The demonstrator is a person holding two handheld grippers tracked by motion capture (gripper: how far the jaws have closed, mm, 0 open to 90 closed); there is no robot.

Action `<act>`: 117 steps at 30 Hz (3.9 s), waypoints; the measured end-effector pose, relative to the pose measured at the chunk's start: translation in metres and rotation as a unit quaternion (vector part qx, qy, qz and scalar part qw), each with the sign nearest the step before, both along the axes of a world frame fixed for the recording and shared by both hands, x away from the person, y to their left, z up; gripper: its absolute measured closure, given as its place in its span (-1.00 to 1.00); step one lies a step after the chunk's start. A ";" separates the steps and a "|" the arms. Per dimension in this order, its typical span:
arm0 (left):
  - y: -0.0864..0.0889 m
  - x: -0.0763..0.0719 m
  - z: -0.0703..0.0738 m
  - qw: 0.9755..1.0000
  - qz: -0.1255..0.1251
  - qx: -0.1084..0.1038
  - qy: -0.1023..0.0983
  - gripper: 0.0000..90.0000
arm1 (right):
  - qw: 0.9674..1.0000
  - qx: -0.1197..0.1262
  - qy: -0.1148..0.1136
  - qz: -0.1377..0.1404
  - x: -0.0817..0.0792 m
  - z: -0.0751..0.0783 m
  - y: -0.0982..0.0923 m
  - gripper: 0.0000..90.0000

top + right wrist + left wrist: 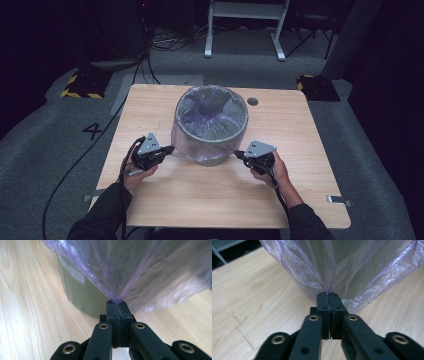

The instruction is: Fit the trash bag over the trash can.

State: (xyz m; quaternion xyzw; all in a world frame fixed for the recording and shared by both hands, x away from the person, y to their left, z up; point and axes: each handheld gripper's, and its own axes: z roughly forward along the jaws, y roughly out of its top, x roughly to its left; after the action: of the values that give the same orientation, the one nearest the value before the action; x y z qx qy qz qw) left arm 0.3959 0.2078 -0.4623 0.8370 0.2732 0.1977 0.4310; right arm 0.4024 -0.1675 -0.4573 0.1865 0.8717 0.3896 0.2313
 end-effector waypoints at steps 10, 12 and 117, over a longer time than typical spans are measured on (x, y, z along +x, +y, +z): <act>-0.002 0.015 -0.021 0.999 0.014 0.017 0.030 0.86 | 0.998 -0.016 0.049 -0.041 0.024 -0.022 -0.005 1.00; 0.002 0.017 -0.022 0.999 0.017 0.009 0.033 0.73 | 0.998 -0.015 0.042 -0.052 0.026 -0.024 -0.009 1.00; 0.020 -0.034 -0.042 0.994 0.005 0.042 0.101 -0.69 | 0.987 0.142 -0.051 -0.047 0.005 0.121 -0.043 -0.56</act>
State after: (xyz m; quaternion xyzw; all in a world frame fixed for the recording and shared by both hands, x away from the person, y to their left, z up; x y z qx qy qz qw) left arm 0.3620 0.2281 -0.5045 0.8685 0.3115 0.1254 0.3647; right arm 0.4072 -0.2103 -0.3362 0.2380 0.7849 0.5069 0.2652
